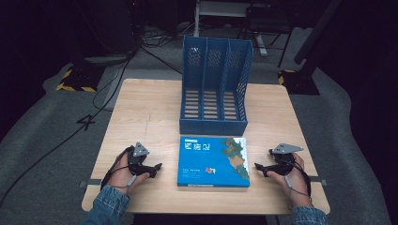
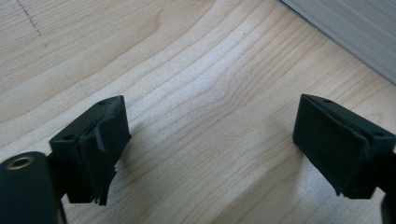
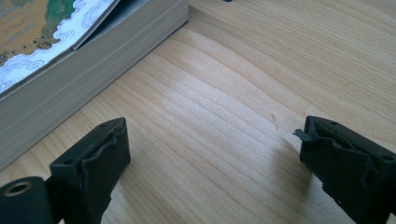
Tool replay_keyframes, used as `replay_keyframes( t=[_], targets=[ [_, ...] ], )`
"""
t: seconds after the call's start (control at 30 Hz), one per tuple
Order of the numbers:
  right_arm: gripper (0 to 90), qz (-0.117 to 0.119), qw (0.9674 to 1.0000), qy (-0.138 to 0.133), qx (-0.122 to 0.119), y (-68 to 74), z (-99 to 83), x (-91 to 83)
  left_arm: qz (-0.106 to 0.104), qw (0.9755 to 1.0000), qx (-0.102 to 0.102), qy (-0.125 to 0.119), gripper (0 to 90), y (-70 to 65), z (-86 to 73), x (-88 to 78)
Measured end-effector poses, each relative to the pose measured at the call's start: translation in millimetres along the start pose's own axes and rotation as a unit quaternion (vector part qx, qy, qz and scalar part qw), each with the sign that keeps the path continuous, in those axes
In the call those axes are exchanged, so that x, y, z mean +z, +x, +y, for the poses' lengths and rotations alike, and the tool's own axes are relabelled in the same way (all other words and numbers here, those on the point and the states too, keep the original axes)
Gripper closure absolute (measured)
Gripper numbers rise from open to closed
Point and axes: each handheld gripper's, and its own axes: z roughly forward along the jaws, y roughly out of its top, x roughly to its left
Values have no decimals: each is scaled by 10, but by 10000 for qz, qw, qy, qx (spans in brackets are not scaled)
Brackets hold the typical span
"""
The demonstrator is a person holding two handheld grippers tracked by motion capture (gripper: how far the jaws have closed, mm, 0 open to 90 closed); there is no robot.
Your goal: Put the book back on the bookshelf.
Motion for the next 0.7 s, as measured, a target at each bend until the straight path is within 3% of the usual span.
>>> replay_keyframes(
  t=[0.07, 0.13, 0.23, 0.27, 0.37, 0.43, 0.53, 0.7],
  targets=[
    [104, -8, 10000, -18, 37, 6, -2, -2, 63, 9999, -127, -40, 209, 2, -5, -13],
    [118, -16, 10000, -35, 58, 9, -4, -7, 88, 9999, -128, -45, 245, 17, 1, -23],
    [161, -101, 9998, -71, 122, 12, -11, -19, 31, 9989, -449, 97, 334, 19, 47, -70],
    [177, -126, 9998, -85, 157, 13, -15, -27, 21, 9989, -474, 40, 352, 15, 61, -82],
    [214, -199, 9994, -88, 251, 30, -19, -41, -27, 9985, -499, -242, 374, -26, 136, -149],
    [298, -120, 9997, 53, 193, 46, 5, -79, -77, 9982, -503, -332, 378, -50, 186, -186],
    [270, 16, 9998, 79, 200, 84, 48, -160, -164, 9976, -531, -417, 379, -88, 249, -221],
    [252, 235, 9988, 83, 423, 152, 98, -319, -357, 9970, -503, -459, 383, -195, 356, -224]
  ],
)
